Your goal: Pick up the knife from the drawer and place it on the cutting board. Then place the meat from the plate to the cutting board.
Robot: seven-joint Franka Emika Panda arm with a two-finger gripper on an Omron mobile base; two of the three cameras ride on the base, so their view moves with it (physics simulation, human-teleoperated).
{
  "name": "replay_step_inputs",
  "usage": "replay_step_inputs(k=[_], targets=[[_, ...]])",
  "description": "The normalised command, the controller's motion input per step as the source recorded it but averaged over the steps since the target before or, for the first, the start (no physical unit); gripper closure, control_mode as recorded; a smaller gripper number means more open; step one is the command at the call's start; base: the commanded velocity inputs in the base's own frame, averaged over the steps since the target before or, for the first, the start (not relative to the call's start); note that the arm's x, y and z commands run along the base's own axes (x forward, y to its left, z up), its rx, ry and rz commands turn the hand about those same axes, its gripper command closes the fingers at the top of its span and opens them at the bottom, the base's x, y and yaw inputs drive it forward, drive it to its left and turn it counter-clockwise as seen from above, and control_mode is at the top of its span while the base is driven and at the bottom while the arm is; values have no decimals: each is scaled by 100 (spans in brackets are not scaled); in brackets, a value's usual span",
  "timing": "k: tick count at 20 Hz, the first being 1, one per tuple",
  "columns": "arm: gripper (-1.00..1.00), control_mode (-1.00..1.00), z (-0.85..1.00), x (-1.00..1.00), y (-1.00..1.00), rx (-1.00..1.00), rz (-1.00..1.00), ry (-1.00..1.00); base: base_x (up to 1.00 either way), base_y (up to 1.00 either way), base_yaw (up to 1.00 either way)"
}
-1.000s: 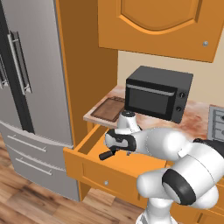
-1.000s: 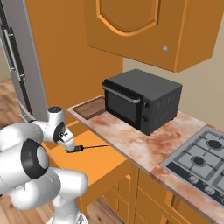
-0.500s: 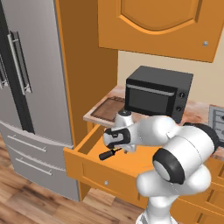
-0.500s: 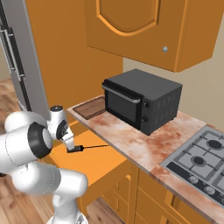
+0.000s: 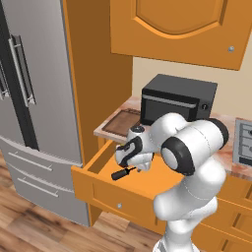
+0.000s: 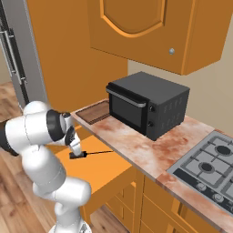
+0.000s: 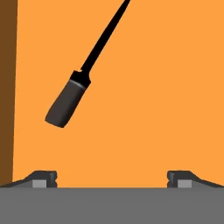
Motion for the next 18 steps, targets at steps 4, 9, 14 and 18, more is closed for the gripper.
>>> replay_step_inputs(k=[4, 9, 14, 18], targets=[[-100, -100, -42, 17, 0, 0, 0, 1, 0, 0, 0], [-100, -100, -35, 11, 11, 0, -1, 0, 0, 0, 0], [-100, -100, -29, 21, 2, 0, -1, 0, 0, 0, 0], [-100, -100, -10, 37, 2, 0, -5, 3, 0, 0, 0]])
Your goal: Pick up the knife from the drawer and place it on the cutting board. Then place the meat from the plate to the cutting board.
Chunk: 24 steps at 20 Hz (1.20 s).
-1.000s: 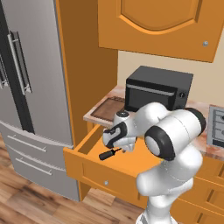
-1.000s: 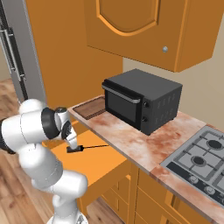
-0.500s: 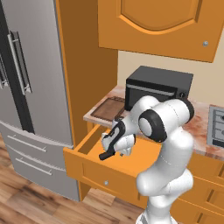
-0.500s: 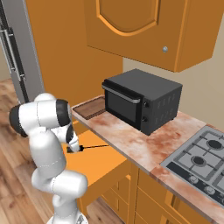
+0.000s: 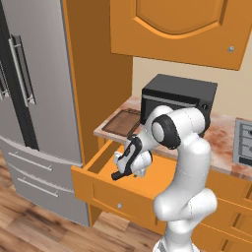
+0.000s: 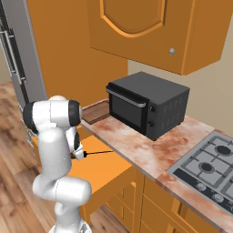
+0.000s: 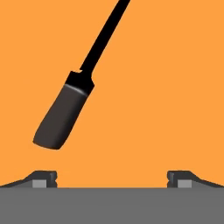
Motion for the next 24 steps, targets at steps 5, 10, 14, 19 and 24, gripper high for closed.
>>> replay_step_inputs(k=[5, 10, 14, 19, 24], targets=[[-100, -100, -5, 30, 3, 0, -4, 1, 0, 0, 0], [-100, -100, -12, 20, 8, 0, -2, 4, 0, 0, 0], [-100, -100, -24, 8, 4, 0, -3, 1, 0, 0, 0], [-100, -100, -29, 7, 0, 0, 0, 0, 0, 0, 0], [-100, -100, -20, 19, 0, 0, 0, 0, 0, 0, 0]])
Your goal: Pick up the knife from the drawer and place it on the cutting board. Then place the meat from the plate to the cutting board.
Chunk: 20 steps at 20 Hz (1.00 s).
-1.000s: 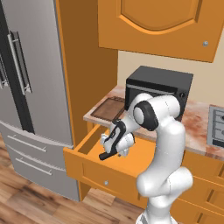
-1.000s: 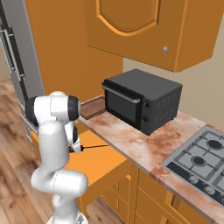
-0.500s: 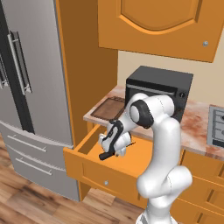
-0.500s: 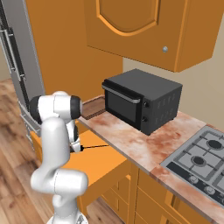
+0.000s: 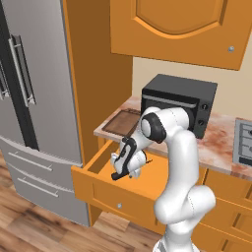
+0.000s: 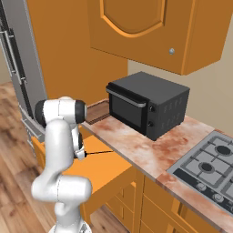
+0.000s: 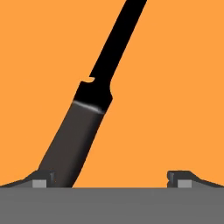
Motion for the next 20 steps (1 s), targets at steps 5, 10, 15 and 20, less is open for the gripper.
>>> replay_step_inputs(k=[5, 10, 15, 20], targets=[[-100, -100, -24, 26, 1, 0, 0, 0, 0, 0, 0], [-100, -100, -22, 30, 0, 0, 0, 0, 0, 0, 0], [-100, -100, -13, 31, 3, 0, 0, 0, 0, 0, 0], [-100, -100, -11, 21, 10, 0, 0, 0, 0, 0, 0]])
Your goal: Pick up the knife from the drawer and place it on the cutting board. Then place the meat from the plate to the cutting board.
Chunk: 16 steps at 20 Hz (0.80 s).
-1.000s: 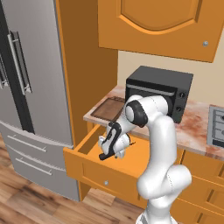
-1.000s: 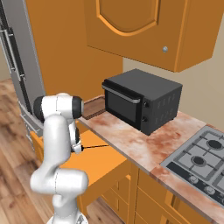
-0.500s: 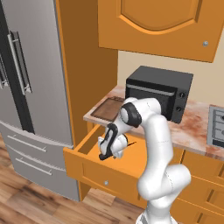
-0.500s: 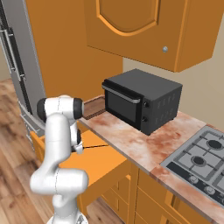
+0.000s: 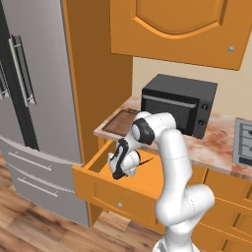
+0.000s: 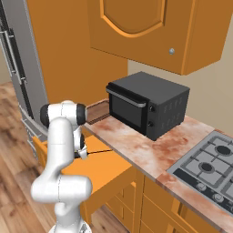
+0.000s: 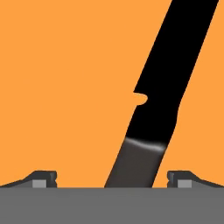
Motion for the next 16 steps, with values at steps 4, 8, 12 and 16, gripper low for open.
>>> replay_step_inputs(k=[4, 8, 12, 16], targets=[[100, -100, -18, 3, 17, 0, 0, 0, 0, 0, 0], [100, -100, -24, 0, 11, 0, 0, 0, 0, 0, 0], [100, -100, -53, 0, 12, 0, 0, 2, 0, 0, 0], [100, -100, -97, -12, 23, 0, 0, 13, 0, 0, 0]])
